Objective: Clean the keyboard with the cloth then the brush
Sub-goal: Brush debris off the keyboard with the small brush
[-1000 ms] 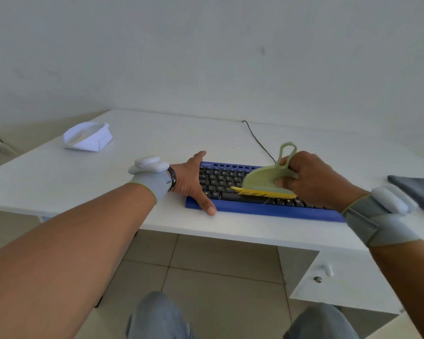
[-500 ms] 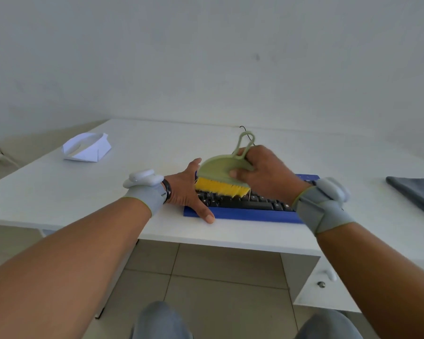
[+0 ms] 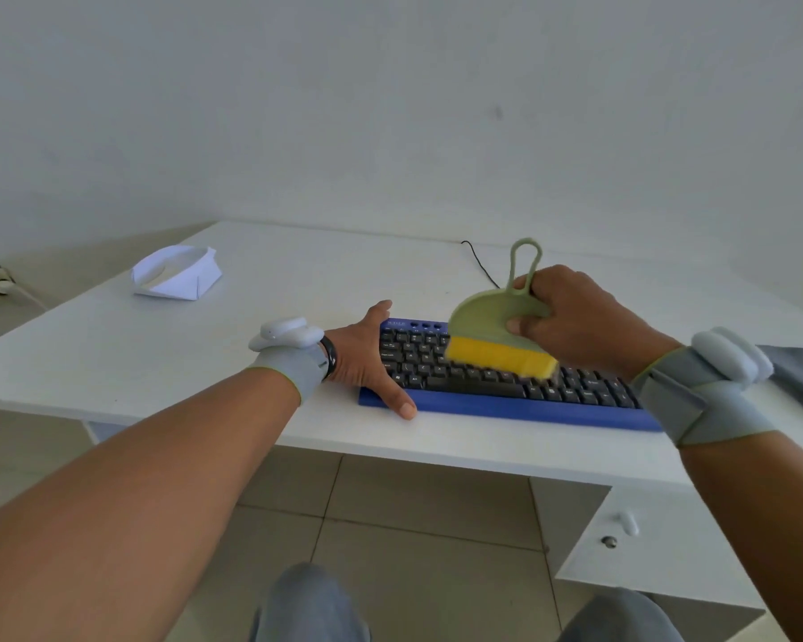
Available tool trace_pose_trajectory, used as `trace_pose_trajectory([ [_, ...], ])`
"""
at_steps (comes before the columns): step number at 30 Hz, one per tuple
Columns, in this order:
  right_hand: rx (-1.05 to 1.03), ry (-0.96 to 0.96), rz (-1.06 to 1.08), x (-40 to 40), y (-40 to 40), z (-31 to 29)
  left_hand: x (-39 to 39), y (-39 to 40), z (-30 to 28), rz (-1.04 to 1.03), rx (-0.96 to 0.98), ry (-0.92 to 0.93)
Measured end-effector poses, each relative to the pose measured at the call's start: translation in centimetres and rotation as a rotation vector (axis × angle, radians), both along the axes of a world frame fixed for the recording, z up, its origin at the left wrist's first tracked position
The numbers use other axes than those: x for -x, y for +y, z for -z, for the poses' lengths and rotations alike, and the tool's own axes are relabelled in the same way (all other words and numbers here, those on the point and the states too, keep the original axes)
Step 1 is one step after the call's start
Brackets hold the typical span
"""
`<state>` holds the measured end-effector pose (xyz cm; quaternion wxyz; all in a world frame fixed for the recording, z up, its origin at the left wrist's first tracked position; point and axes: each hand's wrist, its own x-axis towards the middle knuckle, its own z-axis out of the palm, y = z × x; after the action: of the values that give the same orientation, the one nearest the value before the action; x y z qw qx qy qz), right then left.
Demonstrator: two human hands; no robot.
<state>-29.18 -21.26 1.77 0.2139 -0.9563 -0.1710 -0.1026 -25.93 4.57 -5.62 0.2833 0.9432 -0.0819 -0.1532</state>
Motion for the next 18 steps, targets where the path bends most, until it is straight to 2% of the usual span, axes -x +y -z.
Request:
trace_pose_trajectory([
  [4,-0.109,-0.072,-0.080,-0.2,3.8,0.6,0.1,0.3,0.2,-0.008,0.028,-0.015],
  [9,-0.175,-0.030,-0.119,-0.5,6.2,2.5,0.1,2.2,-0.2,0.014,-0.009,0.009],
  [12,-0.125,-0.014,-0.115,-0.3,5.9,3.0,0.4,2.7,0.0,-0.003,-0.016,0.056],
  [18,-0.002,0.057,-0.018,0.4,2.7,2.6,0.7,2.4,0.3,-0.012,0.101,0.066],
])
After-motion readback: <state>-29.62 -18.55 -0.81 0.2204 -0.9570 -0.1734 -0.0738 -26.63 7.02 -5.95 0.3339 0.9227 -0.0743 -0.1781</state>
